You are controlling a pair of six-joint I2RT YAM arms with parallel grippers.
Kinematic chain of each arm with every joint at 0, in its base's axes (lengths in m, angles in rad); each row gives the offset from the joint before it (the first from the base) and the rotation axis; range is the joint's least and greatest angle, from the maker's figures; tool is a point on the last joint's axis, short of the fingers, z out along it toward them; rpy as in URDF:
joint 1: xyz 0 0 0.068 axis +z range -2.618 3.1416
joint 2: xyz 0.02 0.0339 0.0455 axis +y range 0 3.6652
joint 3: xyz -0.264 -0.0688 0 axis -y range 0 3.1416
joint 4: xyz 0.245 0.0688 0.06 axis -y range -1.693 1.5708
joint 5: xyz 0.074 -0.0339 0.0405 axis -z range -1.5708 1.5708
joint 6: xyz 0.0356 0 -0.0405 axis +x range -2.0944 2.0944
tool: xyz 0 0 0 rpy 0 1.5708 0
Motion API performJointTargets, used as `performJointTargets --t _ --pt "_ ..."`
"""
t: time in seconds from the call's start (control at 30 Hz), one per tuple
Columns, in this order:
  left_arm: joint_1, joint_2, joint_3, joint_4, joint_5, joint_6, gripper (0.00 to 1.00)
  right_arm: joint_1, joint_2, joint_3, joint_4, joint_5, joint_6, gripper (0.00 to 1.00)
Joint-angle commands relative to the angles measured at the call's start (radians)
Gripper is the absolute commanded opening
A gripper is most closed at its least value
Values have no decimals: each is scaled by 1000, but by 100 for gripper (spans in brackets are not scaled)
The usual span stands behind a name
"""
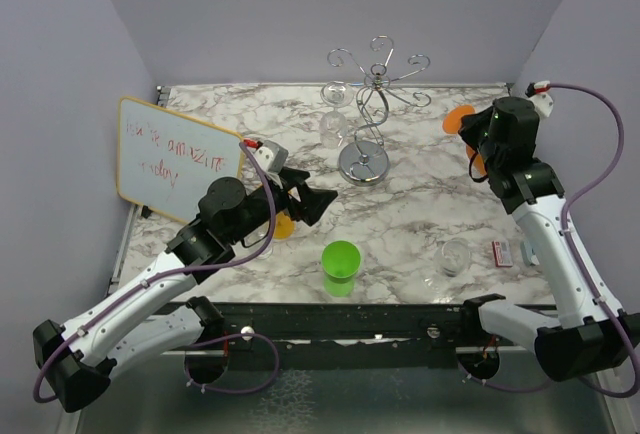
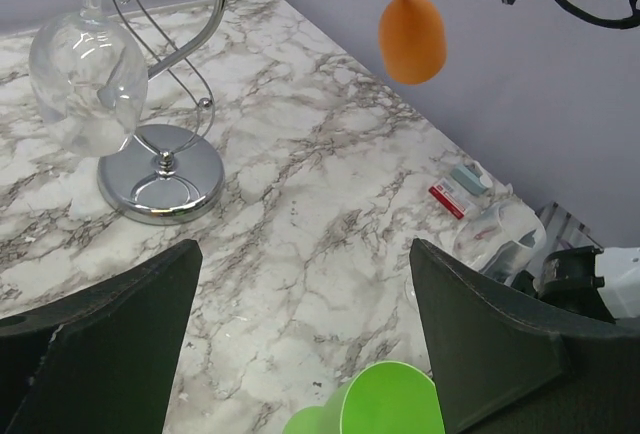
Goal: Place the wine glass upside down on the wine glass rack
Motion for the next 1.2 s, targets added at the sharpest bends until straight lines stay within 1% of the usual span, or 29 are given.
performJointTargets --t 0.0,0.07,0.3,0.57,0.83,1.07,1.17 --pt "0 8 44 -21 -26 -10 86 -13 17 32 134 112 -1 1" --pt "-1 15 48 -21 -23 -12 86 -14 11 24 206 83 -4 1" --pt "-1 29 61 -23 -9 -20 86 -14 17 6 419 -140 15 1" --pt "0 19 53 -30 -3 -34 86 -14 51 -2 533 -342 86 1" --pt "-1 14 45 -15 0 -48 86 -16 109 -7 532 -470 165 1" --pt "-1 8 40 -22 -5 -51 86 -16 110 -12 519 -539 159 1" --pt "-1 8 39 -23 -4 -53 86 -16 114 6 471 -561 155 1"
